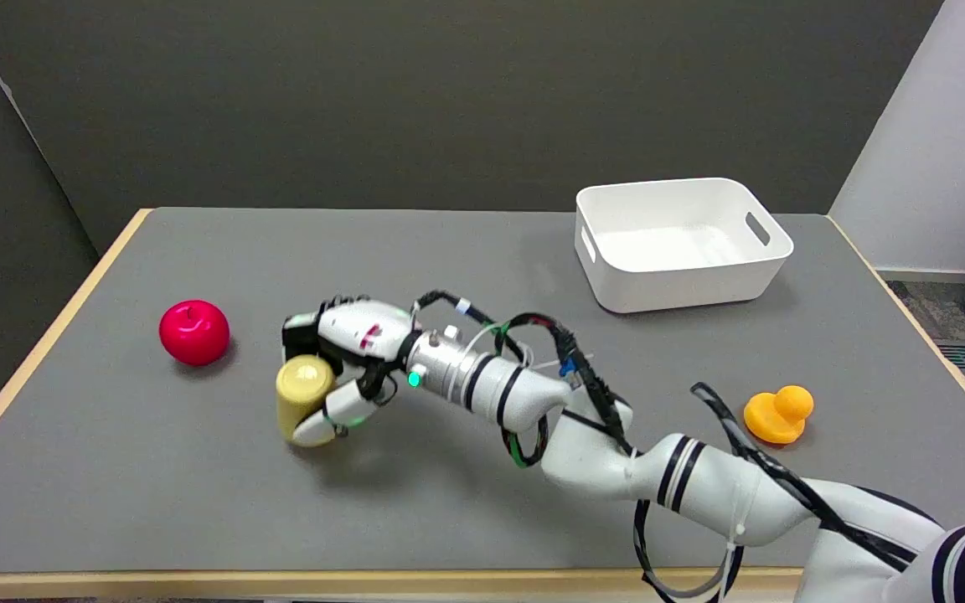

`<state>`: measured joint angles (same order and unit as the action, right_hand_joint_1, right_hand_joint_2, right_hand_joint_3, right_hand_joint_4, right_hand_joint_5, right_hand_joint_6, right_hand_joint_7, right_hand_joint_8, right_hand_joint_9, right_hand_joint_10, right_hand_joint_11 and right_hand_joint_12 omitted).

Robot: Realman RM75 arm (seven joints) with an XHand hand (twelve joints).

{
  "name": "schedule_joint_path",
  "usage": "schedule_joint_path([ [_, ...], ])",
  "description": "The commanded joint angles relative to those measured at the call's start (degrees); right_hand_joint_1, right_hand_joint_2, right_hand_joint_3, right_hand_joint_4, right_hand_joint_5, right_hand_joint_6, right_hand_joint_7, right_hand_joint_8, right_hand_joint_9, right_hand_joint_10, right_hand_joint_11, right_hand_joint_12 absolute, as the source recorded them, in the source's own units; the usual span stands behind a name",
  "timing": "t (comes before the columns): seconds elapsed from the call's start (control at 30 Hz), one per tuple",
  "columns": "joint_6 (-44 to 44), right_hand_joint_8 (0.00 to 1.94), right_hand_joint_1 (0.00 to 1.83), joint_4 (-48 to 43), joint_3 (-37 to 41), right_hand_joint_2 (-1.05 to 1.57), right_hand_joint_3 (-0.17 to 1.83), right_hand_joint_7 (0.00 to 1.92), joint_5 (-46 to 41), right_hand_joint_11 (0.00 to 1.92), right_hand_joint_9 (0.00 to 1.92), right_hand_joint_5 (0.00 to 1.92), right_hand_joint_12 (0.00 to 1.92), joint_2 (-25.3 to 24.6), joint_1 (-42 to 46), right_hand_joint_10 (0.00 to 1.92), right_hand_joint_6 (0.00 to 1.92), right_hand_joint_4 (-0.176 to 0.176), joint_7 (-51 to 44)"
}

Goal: Place the cup in the box.

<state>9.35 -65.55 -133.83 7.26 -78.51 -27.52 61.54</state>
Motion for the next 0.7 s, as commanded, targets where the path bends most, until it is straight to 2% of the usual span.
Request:
schedule_joint_path([
  [0.03,-7.10,1.35,1.20,-8.36,17.94,1.05,0.39,0.91,11.07,0.84,0.85,0.63,1.92,3.02,-2.84,1.41,1.45,-0.145,-2.52],
  [0.2,-15.27,1.35,1.20,-8.22,23.50,1.06,0.37,0.90,15.96,0.84,0.86,0.62,1.92,6.12,-7.25,1.39,1.45,-0.143,-2.52],
  [0.33,-24.17,1.37,1.20,-7.35,23.84,1.02,0.46,0.90,16.62,0.85,0.83,0.63,1.92,12.23,-12.25,1.45,1.47,-0.133,-2.52],
  [0.4,-27.38,1.37,1.19,-6.80,23.30,1.03,0.44,0.89,16.32,0.85,0.83,0.64,1.92,15.29,-14.38,1.46,1.47,-0.103,-2.52],
  [0.53,-34.67,1.37,1.19,-6.00,23.22,1.03,0.43,0.89,14.04,0.84,0.83,0.63,1.92,22.27,-16.47,1.46,1.47,-0.101,-2.52],
  [0.7,-40.19,1.38,1.18,-6.61,26.06,1.04,0.43,0.88,10.99,0.82,0.82,0.63,1.92,28.91,-14.88,1.46,1.48,-0.101,-2.46],
])
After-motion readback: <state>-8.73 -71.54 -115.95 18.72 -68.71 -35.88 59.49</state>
